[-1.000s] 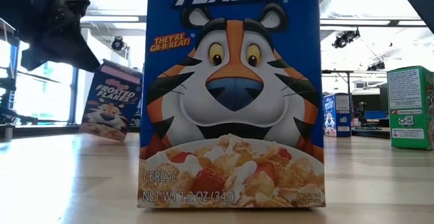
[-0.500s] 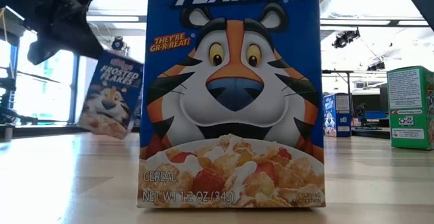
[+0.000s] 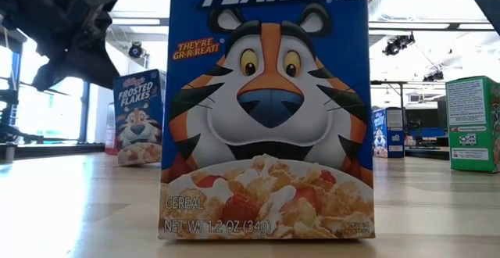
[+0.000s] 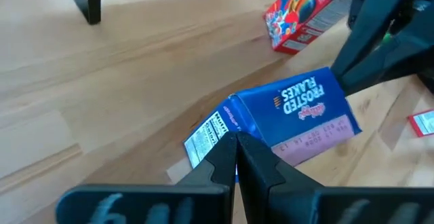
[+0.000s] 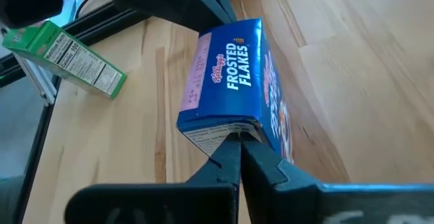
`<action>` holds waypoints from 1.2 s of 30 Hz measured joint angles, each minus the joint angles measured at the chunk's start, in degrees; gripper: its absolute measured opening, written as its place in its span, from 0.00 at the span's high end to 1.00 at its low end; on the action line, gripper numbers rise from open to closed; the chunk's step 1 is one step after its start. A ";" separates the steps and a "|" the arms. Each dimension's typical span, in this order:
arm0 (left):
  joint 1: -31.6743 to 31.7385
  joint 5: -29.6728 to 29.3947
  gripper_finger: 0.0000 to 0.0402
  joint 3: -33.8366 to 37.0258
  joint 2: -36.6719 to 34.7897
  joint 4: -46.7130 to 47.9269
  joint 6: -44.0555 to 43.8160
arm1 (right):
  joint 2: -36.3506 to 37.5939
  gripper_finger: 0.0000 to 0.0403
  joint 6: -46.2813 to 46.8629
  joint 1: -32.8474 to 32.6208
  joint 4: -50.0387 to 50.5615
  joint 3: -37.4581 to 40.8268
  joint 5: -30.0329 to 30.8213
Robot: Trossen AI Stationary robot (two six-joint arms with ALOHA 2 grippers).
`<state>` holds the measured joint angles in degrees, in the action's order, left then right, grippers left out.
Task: Stack cereal on shelf
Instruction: Put the middle blue cereal box on the shelf
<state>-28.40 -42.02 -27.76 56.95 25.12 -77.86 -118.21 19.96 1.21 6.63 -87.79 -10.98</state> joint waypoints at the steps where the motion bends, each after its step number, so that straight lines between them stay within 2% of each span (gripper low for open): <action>1: 0.07 0.24 0.99 0.04 0.02 0.00 0.06 | 0.00 1.00 -0.26 0.03 0.06 0.00 0.01; 6: 0.32 0.88 0.99 0.04 0.02 -1.32 2.63 | 0.00 0.99 -0.98 0.15 1.10 0.00 0.54; 10: 0.31 1.99 0.99 0.04 0.02 -2.89 6.26 | 0.25 0.94 -2.25 0.33 2.34 0.02 1.46; 17: 0.32 2.54 0.93 0.04 0.03 -3.16 8.82 | 2.66 0.75 -5.60 1.07 5.36 0.04 3.46; 23: 0.32 2.80 0.86 0.04 -1.72 -2.92 13.32 | 5.44 0.59 -15.06 1.05 7.90 0.04 8.89; 27: 0.26 2.79 0.85 0.05 -4.63 -2.30 17.46 | 6.82 0.49 -20.24 1.05 9.00 0.04 10.63; 31: 0.26 2.28 0.89 0.73 -7.62 -3.15 21.35 | 7.40 0.42 -24.42 1.09 8.16 0.04 7.06; 36: 0.26 2.16 0.96 6.04 -11.26 -8.05 22.00 | 7.30 0.36 -26.43 0.97 5.90 0.07 0.39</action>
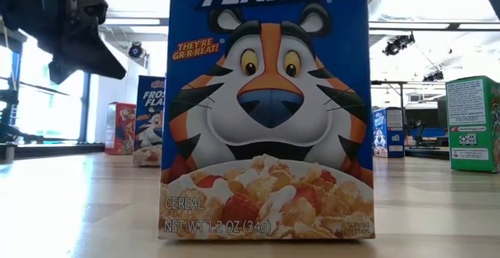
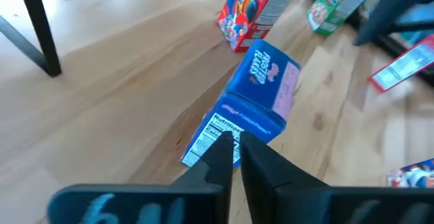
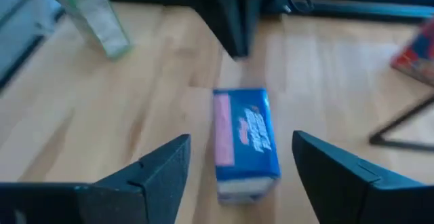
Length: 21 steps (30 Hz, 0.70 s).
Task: Stack cereal on shelf
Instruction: Put the middle blue cereal box on the shelf
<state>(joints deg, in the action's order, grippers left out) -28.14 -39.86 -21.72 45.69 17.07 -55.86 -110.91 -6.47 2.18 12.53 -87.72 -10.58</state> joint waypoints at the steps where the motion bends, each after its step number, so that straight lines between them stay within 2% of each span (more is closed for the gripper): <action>1: 0.00 0.02 0.98 1.32 -0.81 -1.77 -0.17 | 0.00 0.35 0.06 -0.01 -0.62 0.00 -0.35; 5: 0.00 -0.01 0.99 5.93 -3.51 -8.28 -0.45 | -0.56 0.31 0.87 -0.05 -2.87 -0.03 -2.11; 9: 0.00 -0.10 0.99 7.88 -5.60 -10.04 -0.45 | -2.64 0.28 2.83 -0.54 -2.71 -0.28 -1.65; 14: 0.04 -0.91 1.00 7.91 -7.02 -9.38 0.75 | -5.25 0.27 1.91 -1.31 2.20 -7.76 0.64; 21: 0.04 -1.09 1.00 7.92 -7.08 -8.83 1.01 | -12.70 0.27 1.06 -1.62 17.30 -21.84 0.72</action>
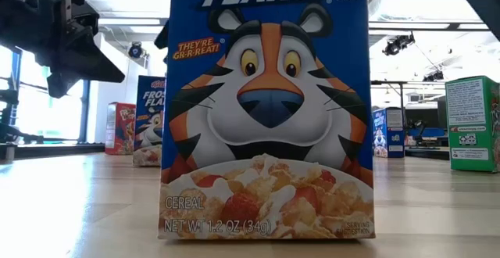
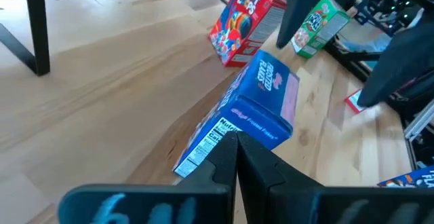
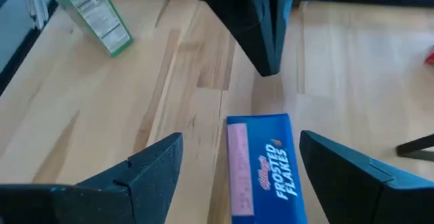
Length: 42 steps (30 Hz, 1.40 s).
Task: Stack cereal on shelf
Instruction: Put the middle blue cereal box on the shelf
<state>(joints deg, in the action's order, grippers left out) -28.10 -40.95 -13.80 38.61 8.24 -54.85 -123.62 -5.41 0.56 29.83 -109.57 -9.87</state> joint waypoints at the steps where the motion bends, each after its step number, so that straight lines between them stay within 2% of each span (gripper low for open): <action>1: 0.00 -0.06 1.00 0.00 0.00 0.27 0.00 | -1.21 0.27 -0.01 0.00 1.83 -1.77 0.09; 3: 0.00 -0.13 0.99 -0.01 0.00 0.52 0.00 | -3.49 0.27 -0.16 0.01 5.66 -4.72 0.73; 8: 0.00 -0.20 0.99 0.00 0.00 0.97 0.09 | -6.69 0.27 -1.03 -0.55 8.13 -9.81 2.30; 23: -0.02 -0.46 0.99 -0.02 0.00 1.54 0.70 | -8.87 0.28 -1.07 -0.53 11.42 -10.26 4.20; 28: 0.00 -0.72 0.99 -0.02 0.00 1.52 0.68 | -8.93 0.35 -0.75 0.02 12.00 -10.26 4.82; 35: -0.02 -1.58 0.99 -0.02 0.00 1.45 1.03 | -8.93 0.48 -0.65 0.63 13.06 -10.24 1.94; 42: 0.00 -1.67 0.99 -0.02 0.00 1.47 1.49 | -8.93 0.54 -0.64 0.63 13.70 -10.24 0.15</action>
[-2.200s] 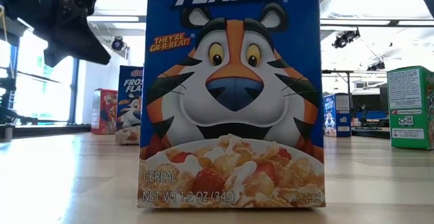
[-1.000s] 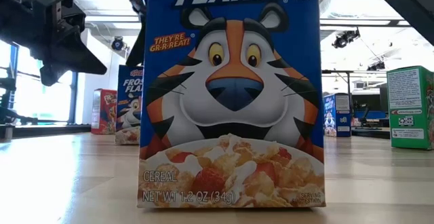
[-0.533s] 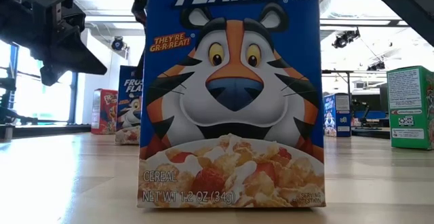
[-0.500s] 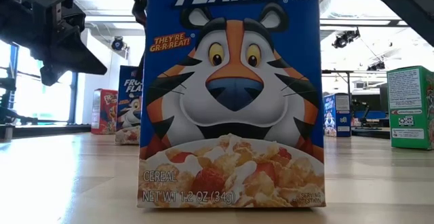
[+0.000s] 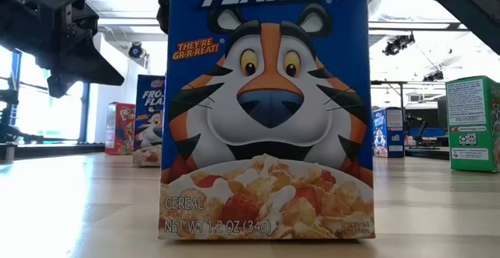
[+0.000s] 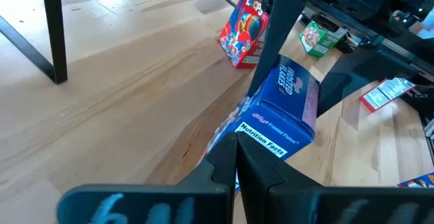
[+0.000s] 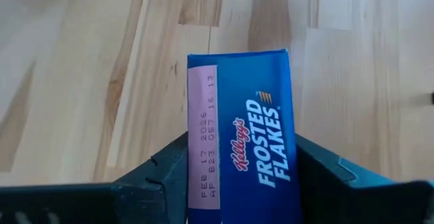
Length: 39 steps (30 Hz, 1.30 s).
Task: Stack cereal on shelf
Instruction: Put the middle blue cereal box on the shelf
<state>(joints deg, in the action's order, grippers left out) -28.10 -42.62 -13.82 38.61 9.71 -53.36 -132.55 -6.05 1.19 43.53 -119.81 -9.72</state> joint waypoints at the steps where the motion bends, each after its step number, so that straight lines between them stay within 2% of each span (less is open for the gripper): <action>1: -0.01 -0.13 0.99 0.00 0.00 0.02 0.02 | 0.08 0.55 -0.02 0.00 0.21 -0.04 -0.04; 5: 0.00 -0.33 0.99 0.00 0.00 0.12 0.07 | 0.10 0.56 -0.39 0.00 3.28 -2.82 -0.38; 12: 0.00 -1.06 0.99 0.00 0.00 0.14 1.10 | 0.38 0.56 -3.56 0.05 13.34 -15.32 -0.35; 15: 0.00 -1.38 0.99 0.00 0.00 0.37 1.30 | 5.02 0.56 -6.00 0.39 12.36 -12.71 0.12; 19: -0.01 -1.45 0.99 -0.03 0.04 0.36 1.61 | 9.88 0.56 -6.23 2.26 17.95 -14.46 0.46; 22: 0.00 -1.47 0.99 -0.04 0.01 0.35 1.70 | 13.65 0.56 -8.19 4.15 19.77 -14.82 3.28; 27: 0.00 -1.47 0.99 -0.04 0.01 0.38 1.70 | 18.81 0.56 -11.73 10.56 23.87 -15.24 3.67; 31: -0.01 -1.50 0.99 -0.03 0.02 0.29 1.73 | 19.62 0.56 -16.39 18.05 25.50 -15.10 3.65; 34: 0.00 -1.59 0.99 -0.03 0.02 0.32 1.84 | 18.60 0.56 -20.63 24.07 26.43 -15.06 0.71; 37: 0.00 -1.73 0.99 -0.04 0.02 0.27 2.43 | 16.68 0.56 -22.61 29.73 26.58 -14.97 -5.82; 39: -0.01 -1.87 0.99 -0.04 0.01 0.29 2.54 | 15.72 0.56 -23.01 32.46 26.14 -14.95 -7.27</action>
<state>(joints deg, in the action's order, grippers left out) -28.10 -44.49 -13.86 38.62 9.99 -50.83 -116.83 -29.05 33.65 69.67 -134.76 -16.99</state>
